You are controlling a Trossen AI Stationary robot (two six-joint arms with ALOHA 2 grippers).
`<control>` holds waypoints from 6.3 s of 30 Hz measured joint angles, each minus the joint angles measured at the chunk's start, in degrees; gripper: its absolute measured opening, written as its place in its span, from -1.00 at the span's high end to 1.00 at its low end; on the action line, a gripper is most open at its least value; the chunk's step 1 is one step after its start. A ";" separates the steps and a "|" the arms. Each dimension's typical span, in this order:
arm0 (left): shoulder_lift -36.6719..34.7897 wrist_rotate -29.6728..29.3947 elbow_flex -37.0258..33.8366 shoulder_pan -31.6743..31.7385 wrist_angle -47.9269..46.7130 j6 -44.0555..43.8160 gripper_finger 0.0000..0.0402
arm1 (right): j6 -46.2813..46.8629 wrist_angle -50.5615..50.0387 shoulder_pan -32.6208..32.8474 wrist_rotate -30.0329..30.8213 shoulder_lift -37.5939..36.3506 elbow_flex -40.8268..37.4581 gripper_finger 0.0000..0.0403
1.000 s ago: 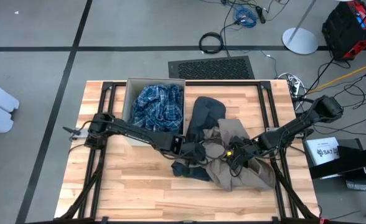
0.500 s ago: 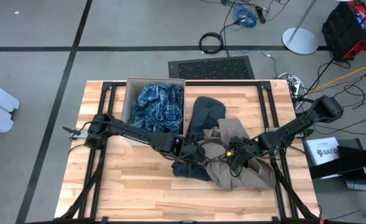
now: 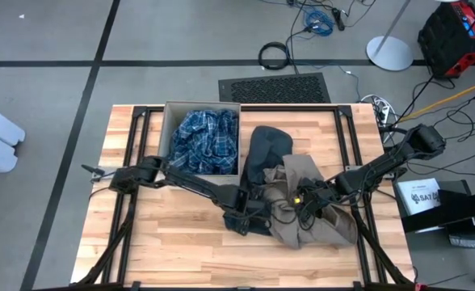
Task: Sort clothes
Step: Put the brown jacket into the white laundry bin
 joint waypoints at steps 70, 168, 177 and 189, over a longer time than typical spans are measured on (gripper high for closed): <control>4.92 -15.08 3.16 -2.73 15.33 -7.58 0.95 | -11.26 13.88 -8.02 -19.83 0.34 -0.16 -0.23; -52.52 -48.16 -20.70 6.56 -19.93 -24.20 0.96 | -52.12 2.30 -40.44 -44.05 45.56 84.30 0.96; -66.18 -30.05 -52.66 18.79 17.98 -22.27 0.96 | -52.67 -4.20 -41.85 -40.35 51.00 84.32 0.95; -61.88 -12.92 -57.98 25.66 20.05 -27.33 0.93 | -53.16 -5.11 -42.13 -40.81 55.63 84.17 0.95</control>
